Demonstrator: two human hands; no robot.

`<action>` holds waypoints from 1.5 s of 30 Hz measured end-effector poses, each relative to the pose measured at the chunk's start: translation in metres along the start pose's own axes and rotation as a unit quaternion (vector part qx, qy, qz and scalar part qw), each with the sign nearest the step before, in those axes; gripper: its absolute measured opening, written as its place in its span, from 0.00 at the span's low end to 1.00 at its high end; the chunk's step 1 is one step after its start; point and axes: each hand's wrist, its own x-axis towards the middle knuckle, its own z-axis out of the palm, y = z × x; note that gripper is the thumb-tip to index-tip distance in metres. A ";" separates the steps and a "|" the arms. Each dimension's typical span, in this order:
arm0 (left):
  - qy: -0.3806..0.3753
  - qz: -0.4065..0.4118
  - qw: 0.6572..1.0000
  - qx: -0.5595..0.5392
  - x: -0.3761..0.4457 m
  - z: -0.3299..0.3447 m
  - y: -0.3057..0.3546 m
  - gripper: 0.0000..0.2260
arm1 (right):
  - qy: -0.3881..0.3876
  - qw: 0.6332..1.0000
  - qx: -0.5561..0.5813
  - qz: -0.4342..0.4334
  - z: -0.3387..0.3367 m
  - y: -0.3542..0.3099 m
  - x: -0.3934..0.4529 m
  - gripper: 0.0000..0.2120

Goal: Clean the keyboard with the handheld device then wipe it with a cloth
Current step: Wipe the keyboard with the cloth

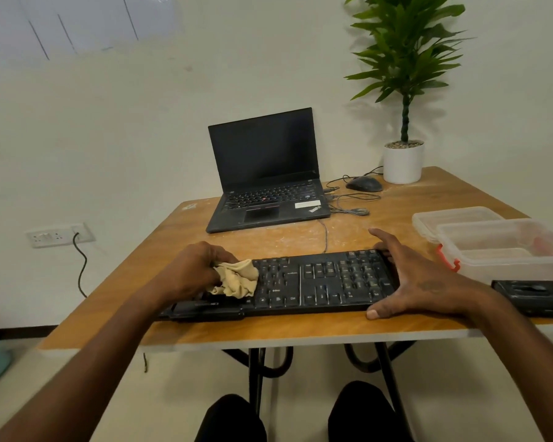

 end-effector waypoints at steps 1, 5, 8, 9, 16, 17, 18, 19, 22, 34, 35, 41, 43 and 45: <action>0.003 -0.005 1.000 0.004 -0.004 -0.004 -0.006 0.18 | -0.001 1.000 -0.002 0.000 0.000 0.000 -0.001 0.66; 0.020 -0.032 0.999 0.017 -0.019 -0.020 -0.032 0.18 | -0.002 1.000 -0.009 0.005 0.000 -0.003 -0.002 0.66; 0.034 -0.051 0.998 0.015 -0.030 -0.031 -0.051 0.20 | 0.002 1.000 -0.020 0.012 0.001 -0.004 -0.001 0.66; 0.039 -0.059 0.997 0.018 -0.034 -0.035 -0.057 0.22 | 0.001 1.000 -0.016 0.012 0.002 -0.005 -0.001 0.66; 0.071 -0.090 0.993 0.017 -0.061 -0.056 -0.094 0.24 | -0.008 1.000 0.010 0.003 0.002 -0.004 0.000 0.66; 0.075 -0.095 0.992 0.018 -0.064 -0.058 -0.098 0.24 | -0.008 1.000 0.011 0.002 0.002 -0.003 0.001 0.66; 0.078 -0.102 0.992 0.021 -0.067 -0.059 -0.101 0.24 | -0.008 1.000 0.011 0.001 0.002 -0.003 0.001 0.66; 0.080 -0.108 0.991 0.024 -0.070 -0.060 -0.103 0.24 | -0.006 1.000 0.010 0.002 0.002 -0.002 0.002 0.67; 0.089 -0.121 0.989 0.000 -0.077 -0.056 -0.106 0.23 | 0.002 1.000 -0.003 0.002 0.003 -0.001 0.004 0.67; 0.092 -0.044 0.994 -0.032 -0.069 -0.025 -0.063 0.21 | 0.008 1.000 -0.008 0.010 0.004 -0.002 0.005 0.67; 0.089 -0.037 0.995 -0.031 -0.066 -0.024 -0.057 0.19 | 0.007 1.000 -0.009 0.010 0.004 -0.003 0.006 0.67; 0.068 0.004 0.996 -0.064 -0.047 -0.005 -0.030 0.20 | 0.002 1.000 0.000 0.008 0.005 -0.004 0.003 0.67; 0.063 0.024 0.995 -0.073 -0.039 0.006 -0.017 0.18 | 0.001 1.000 0.006 0.009 0.005 -0.004 0.001 0.66; 0.063 0.039 0.994 -0.080 -0.032 0.016 -0.005 0.17 | 0.001 1.000 0.005 0.006 0.004 -0.004 0.000 0.66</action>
